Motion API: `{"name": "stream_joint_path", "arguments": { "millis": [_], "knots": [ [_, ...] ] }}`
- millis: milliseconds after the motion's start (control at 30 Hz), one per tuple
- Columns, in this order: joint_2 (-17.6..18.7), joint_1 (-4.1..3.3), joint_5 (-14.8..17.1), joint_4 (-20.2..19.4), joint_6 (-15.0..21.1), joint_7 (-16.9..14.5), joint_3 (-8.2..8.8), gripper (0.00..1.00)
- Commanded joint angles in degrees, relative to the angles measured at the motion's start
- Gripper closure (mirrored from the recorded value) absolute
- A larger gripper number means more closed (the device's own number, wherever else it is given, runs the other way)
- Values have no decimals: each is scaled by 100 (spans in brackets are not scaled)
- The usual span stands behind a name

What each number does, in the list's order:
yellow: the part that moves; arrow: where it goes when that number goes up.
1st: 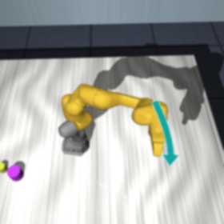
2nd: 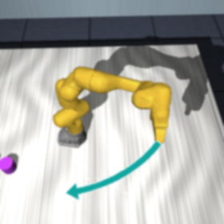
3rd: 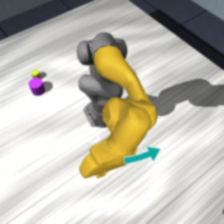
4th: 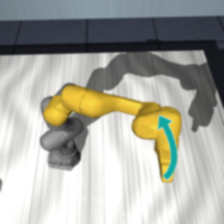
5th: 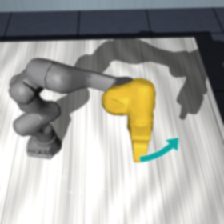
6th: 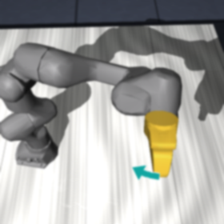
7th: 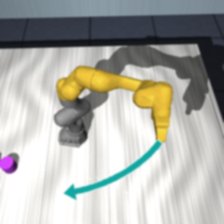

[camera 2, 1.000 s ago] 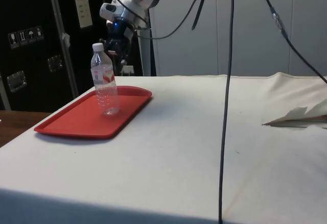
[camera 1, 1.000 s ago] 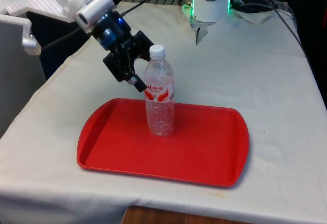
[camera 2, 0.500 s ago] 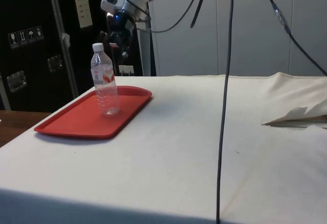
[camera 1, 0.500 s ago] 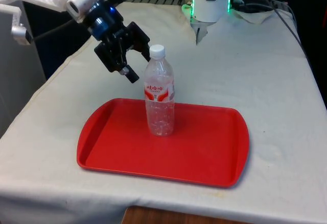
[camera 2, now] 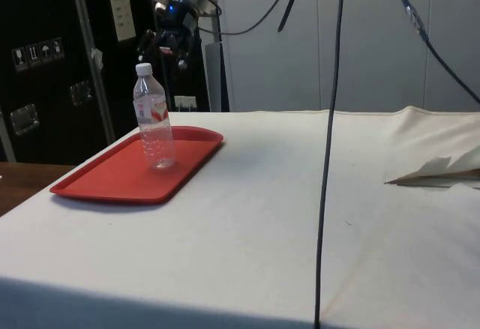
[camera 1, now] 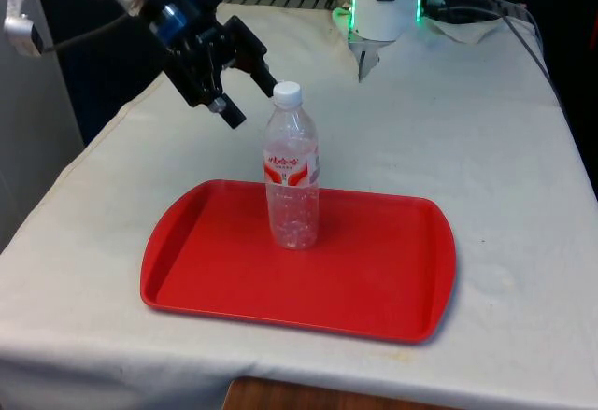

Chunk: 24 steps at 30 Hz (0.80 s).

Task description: Place the bottle upright on the tray.

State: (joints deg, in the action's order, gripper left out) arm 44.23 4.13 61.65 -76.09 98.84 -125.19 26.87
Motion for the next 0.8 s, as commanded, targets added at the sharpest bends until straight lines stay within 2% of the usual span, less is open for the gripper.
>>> {"name": "stream_joint_path", "arguments": {
  "millis": [0,33,67,333,400,633,667,700,767],
  "knots": [
    [-23,-17,-46,23,-17,63,23,0],
    [-17,0,0,6,-11,17,6,0],
    [-40,-23,-52,29,-29,80,29,0],
    [-155,-52,-74,120,-178,212,109,0],
    [-155,-34,-17,109,-178,172,92,0],
    [-315,-126,-120,166,-264,372,160,0],
    [-298,-92,-69,160,-275,327,132,0],
    [-332,-132,-132,166,-269,384,160,0],
    [-372,-149,-149,166,-275,413,160,0]
  ]
}}
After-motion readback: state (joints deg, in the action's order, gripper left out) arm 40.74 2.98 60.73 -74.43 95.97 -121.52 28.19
